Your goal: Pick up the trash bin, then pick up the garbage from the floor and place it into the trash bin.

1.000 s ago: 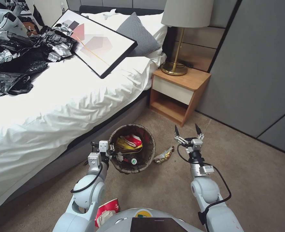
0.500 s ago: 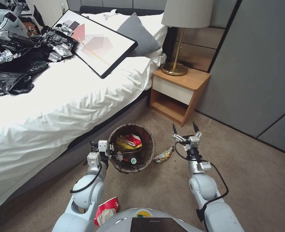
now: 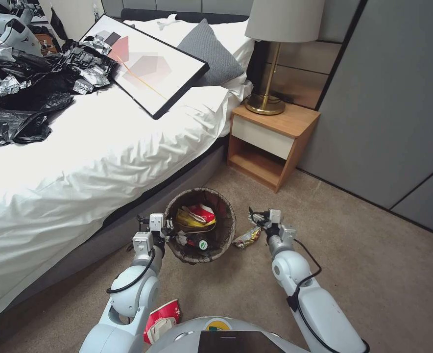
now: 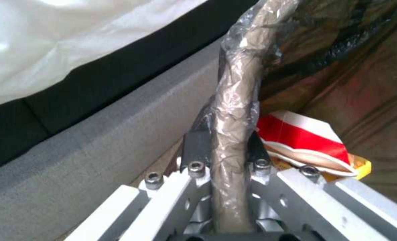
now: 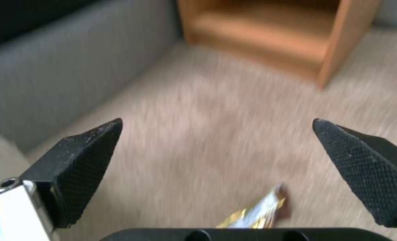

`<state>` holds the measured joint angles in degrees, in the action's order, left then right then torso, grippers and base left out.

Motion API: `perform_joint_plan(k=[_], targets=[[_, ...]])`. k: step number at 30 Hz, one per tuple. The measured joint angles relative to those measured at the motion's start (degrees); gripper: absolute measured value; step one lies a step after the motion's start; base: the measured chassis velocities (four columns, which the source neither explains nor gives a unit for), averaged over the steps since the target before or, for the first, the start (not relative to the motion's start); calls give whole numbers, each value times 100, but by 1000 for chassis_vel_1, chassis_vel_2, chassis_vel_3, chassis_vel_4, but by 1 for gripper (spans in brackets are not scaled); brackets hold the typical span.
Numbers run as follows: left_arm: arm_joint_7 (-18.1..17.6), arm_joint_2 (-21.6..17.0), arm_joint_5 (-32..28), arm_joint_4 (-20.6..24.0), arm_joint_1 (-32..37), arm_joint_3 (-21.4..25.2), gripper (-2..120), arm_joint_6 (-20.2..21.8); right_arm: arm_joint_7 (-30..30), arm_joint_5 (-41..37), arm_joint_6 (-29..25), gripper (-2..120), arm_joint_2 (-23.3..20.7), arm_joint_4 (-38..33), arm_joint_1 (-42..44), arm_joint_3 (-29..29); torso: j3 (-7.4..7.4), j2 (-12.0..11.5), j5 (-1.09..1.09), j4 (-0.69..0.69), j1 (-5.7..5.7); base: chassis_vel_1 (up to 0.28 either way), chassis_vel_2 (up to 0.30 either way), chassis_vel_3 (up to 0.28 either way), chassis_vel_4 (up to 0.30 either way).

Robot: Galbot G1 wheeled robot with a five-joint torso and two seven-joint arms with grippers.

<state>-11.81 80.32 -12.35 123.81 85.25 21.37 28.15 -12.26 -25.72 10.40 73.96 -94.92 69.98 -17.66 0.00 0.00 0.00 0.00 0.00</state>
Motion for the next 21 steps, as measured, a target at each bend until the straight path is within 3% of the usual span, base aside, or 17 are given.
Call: perform_joint_plan(k=[2, 10, 21], targets=[[0, 6, 5, -27, -8, -12, 2, 1, -16, -161, 194, 100, 30, 453, -257, 240, 0, 0, 0, 0, 0, 0, 0, 0, 0], [-1, 3, 11, -46, -8, -14, 2, 4, -126, -377, 584, 100, 169, 1049, -632, 484, 0, 0, 0, 1, 0, 0, 0, 0, 0], [-3, -9, 22, -41, 10, -23, 2, 8, -158, -316, 550, 100, 340, 1772, -874, 529, 0, 0, 0, 0, 0, 0, 0, 0, 0]])
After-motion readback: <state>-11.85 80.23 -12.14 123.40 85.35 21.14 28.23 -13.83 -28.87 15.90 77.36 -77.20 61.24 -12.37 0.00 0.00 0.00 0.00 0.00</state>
